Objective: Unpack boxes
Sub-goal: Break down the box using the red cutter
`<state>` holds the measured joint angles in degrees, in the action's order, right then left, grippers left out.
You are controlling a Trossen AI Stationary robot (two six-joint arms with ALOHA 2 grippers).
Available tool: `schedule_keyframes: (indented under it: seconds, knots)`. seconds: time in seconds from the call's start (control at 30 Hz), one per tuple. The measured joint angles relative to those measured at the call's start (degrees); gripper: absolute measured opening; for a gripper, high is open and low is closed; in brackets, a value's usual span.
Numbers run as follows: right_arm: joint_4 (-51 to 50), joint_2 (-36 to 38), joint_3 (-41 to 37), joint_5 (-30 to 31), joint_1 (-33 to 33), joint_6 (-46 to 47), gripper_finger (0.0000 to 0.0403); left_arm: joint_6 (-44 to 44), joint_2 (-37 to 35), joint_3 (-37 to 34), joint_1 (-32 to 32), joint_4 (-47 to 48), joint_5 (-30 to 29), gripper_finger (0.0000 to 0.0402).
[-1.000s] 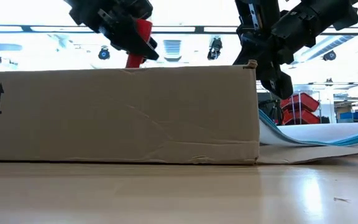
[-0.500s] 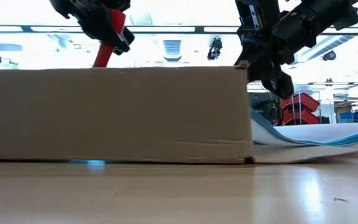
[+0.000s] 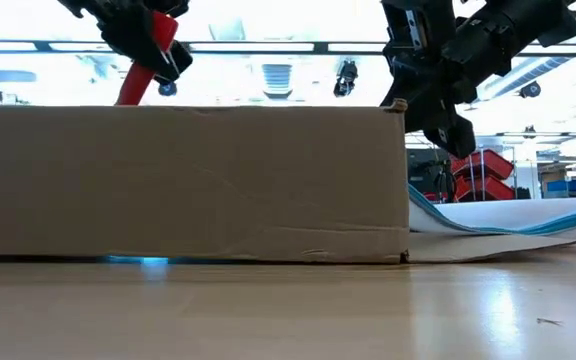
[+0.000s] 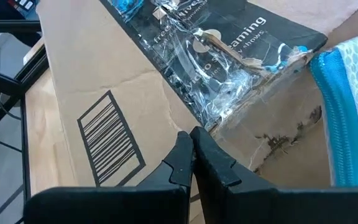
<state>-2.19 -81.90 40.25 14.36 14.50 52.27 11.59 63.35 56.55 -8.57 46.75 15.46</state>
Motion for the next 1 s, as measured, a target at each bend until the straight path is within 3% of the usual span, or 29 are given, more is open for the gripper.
schedule_keyframes:
  seconds: [0.3,0.63,0.8,1.0]
  knots:
    - [-6.8,0.5,-1.2,-0.1,0.0,0.1,0.0,-0.7,-4.1,0.0,0.0,6.4,-0.6,0.0029]
    - [4.7,13.4,-0.8,8.6,-0.7,-7.1,0.0,-1.9,-2.4,-0.1,0.0,2.5,-0.6,0.0029]
    - [4.5,14.8,0.0,7.8,-1.0,-11.2,0.0,-1.7,0.3,-0.1,0.0,-0.1,-0.4,0.0029]
    - [7.6,9.7,2.8,2.6,-2.5,-15.8,0.0,-1.2,3.7,-0.1,0.0,-2.9,0.4,0.0029]
